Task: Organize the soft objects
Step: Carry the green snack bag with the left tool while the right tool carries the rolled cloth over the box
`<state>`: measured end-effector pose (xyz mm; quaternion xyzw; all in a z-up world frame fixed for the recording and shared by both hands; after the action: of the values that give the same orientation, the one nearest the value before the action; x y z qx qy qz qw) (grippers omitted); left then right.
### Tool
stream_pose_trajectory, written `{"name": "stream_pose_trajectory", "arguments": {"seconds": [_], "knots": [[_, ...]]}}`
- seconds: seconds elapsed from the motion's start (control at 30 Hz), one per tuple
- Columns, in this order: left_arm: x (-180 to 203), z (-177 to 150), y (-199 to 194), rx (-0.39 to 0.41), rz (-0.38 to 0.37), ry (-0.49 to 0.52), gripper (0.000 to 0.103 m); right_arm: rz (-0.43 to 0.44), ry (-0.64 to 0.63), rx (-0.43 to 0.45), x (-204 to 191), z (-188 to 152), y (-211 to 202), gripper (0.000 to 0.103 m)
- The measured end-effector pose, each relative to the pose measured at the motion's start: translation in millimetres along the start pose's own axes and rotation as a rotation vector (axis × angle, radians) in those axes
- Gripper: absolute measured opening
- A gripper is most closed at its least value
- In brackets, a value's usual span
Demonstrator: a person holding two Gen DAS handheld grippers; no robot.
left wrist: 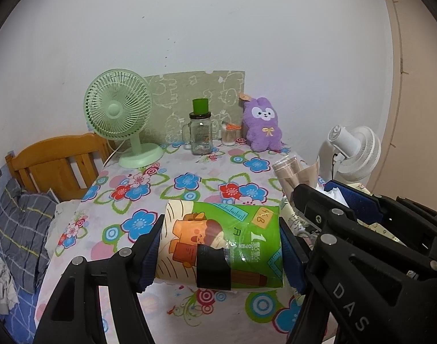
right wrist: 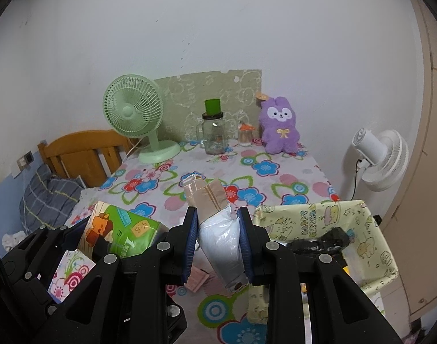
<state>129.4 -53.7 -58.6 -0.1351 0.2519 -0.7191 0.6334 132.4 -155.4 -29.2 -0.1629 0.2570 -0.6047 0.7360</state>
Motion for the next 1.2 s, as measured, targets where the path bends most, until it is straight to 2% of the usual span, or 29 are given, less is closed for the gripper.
{"name": "stream_pose_trajectory", "arguments": {"seconds": [0.8, 1.2], "knots": [[63, 26, 18, 0.03, -0.061, 0.06, 0.073, -0.058, 0.041, 0.037, 67, 18, -4, 0.031], [98, 34, 31, 0.025, -0.114, 0.089, 0.073, -0.095, 0.068, 0.047, 102, 22, -3, 0.031]]}}
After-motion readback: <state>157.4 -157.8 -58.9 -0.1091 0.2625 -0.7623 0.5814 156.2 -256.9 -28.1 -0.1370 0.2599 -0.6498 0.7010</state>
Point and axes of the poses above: each gripper's, at about its wrist camera, not at the fingertips, and y roughly the way its jaws point, x to its right, z to its top, the point moved 9 cm from there along y, roughly the way its jaws point, and after that the axes turned 7 degrees about y, right-handed, at the moved point
